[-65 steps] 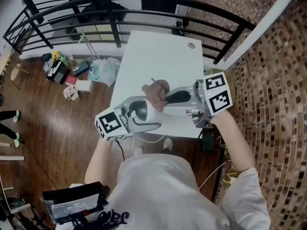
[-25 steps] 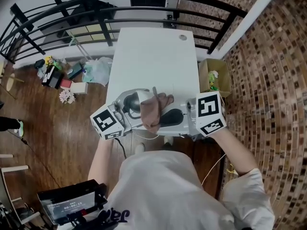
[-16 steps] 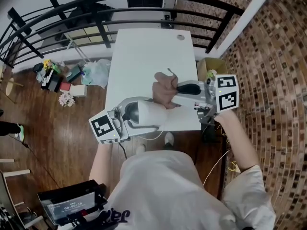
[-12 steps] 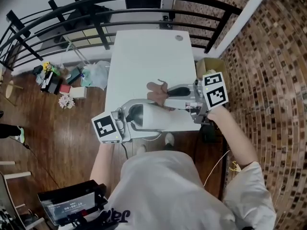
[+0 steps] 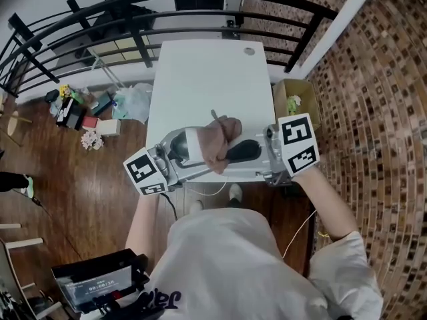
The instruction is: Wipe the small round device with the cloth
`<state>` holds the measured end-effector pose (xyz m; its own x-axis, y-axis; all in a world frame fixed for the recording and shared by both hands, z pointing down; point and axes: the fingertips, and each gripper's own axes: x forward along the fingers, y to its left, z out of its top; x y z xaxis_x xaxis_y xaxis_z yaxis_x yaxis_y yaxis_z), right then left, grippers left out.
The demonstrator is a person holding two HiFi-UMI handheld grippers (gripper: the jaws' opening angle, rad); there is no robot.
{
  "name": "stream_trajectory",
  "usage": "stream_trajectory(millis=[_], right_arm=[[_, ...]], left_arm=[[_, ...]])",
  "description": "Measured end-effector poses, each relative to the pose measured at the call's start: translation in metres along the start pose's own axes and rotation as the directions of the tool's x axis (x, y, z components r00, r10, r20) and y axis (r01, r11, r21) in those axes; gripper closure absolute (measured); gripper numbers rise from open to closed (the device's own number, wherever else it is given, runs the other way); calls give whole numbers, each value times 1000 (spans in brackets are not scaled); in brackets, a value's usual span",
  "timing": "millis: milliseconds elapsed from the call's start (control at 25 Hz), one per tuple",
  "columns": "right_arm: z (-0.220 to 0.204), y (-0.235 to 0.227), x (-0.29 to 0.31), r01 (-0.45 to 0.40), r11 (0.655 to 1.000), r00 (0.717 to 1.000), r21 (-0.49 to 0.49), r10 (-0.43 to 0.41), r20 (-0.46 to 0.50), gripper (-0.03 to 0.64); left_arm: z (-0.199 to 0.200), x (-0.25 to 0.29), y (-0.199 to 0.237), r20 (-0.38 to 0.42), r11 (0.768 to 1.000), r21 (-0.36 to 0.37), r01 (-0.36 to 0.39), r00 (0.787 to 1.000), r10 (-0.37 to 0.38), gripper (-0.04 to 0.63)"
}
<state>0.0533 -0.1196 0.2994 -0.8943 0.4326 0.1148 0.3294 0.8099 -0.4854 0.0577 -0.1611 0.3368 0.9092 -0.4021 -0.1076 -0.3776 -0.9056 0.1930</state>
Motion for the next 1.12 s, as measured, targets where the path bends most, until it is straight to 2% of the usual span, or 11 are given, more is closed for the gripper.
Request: stream_trajectory(millis=[120,200,320,440,520,640,720,760,840,1000,1120], right_arm=[[-15,3,10,47,995,997,-89,-52,-57,584],[-16,3,9,53,991,997,-121,-60,-54,584],[13,-13,-21,98,994,989,-56,-91,119,584],[35,-46,-70,163,983,938,87,-182,297,583],[32,-56,-80,118,979,926,167,-169,337,583],[17,-51,-60,-59,966,936,250,-33,349,583],[11,-46,-50,-184,934,919,305,54,390,583],[10,-46,-49,-231,915,905,331,77,419,583],[7,-48,-50,-257,897,896,358,82,437,583],[9,-42,-56,-188,932,916,310,53,398,583],[22,-29,-60,-122,967,930,225,32,366,583]], left_arm=[[-5,-2,4,-22,1000,0,-20,1000,20,204],[-8,-2,2,-27,1000,-12,-1,1000,1,204],[-1,-2,-10,14,997,-21,79,997,-79,204],[13,3,-37,49,981,14,193,980,-194,204],[21,7,-57,56,961,37,273,960,-275,204],[26,13,-73,51,935,57,350,934,-352,204],[27,15,-76,60,926,52,373,925,-376,204],[28,14,-75,70,926,45,374,924,-376,204],[27,13,-71,81,932,34,361,929,-362,204],[22,15,-60,96,951,-1,308,947,-306,204],[21,16,-38,116,975,-63,214,972,-206,204]])
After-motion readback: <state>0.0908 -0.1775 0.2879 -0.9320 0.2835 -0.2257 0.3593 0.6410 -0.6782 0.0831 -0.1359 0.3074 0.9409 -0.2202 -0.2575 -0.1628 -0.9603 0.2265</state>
